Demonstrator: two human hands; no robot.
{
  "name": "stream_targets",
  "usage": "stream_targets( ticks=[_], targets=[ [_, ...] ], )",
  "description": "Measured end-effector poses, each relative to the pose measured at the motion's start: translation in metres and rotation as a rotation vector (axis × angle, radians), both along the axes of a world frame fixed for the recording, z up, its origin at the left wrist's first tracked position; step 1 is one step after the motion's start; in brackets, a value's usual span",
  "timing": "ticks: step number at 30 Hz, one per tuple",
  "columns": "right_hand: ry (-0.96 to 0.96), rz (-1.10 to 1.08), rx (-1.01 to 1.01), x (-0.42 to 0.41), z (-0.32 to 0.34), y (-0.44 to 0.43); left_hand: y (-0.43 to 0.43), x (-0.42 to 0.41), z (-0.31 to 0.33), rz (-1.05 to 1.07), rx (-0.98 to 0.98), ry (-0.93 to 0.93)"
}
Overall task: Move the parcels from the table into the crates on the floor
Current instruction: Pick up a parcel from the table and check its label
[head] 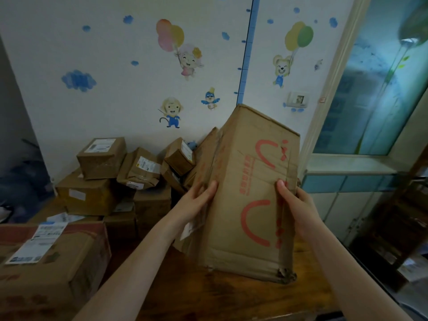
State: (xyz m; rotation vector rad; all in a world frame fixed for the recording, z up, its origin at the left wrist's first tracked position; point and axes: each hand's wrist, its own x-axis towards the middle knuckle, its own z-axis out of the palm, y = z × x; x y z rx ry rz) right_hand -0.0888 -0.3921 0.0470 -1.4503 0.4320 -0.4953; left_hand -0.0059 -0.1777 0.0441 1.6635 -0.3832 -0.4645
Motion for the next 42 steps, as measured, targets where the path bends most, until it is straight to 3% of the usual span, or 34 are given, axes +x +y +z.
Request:
stream_targets(
  ticks=[3, 5, 7, 10, 16, 23, 27, 31, 34, 37, 42],
  targets=[
    [-0.077, -0.109, -0.163, 0.001, 0.0, 0.001, -0.004, -0.006, 0.001, -0.034, -0.025, 0.101],
    [-0.123, -0.13, -0.259, 0.002, 0.0, 0.001, -0.004, -0.003, -0.002, -0.01, 0.042, 0.024],
    [-0.144, -0.112, -0.25, 0.002, 0.001, -0.001, -0.001, 0.003, -0.009, 0.012, 0.104, -0.079],
    [-0.123, -0.108, -0.232, 0.002, 0.003, -0.005, 0.004, 0.003, -0.013, 0.021, 0.066, -0.086],
    [-0.068, -0.112, -0.145, 0.003, 0.002, -0.01, 0.006, 0.003, -0.012, 0.043, 0.013, 0.19],
    [-0.027, -0.125, -0.031, -0.005, 0.0, -0.019, 0.024, 0.017, -0.036, 0.115, 0.098, 0.278],
    [0.049, -0.233, -0.218, -0.002, -0.007, -0.025, 0.02, 0.013, -0.035, 0.142, -0.017, 0.311],
    [0.185, -0.187, -0.382, -0.001, -0.004, -0.024, 0.008, 0.008, -0.028, 0.237, -0.045, 0.234],
    [0.328, -0.008, -0.146, -0.004, 0.006, -0.016, 0.001, 0.009, -0.028, 0.343, 0.077, 0.006],
    [0.29, 0.151, -0.069, -0.006, 0.006, -0.01, -0.005, 0.007, -0.031, 0.335, 0.142, -0.133],
    [0.194, 0.045, -0.112, -0.005, -0.001, -0.008, -0.01, 0.002, -0.031, 0.345, 0.161, -0.206]
  ],
)
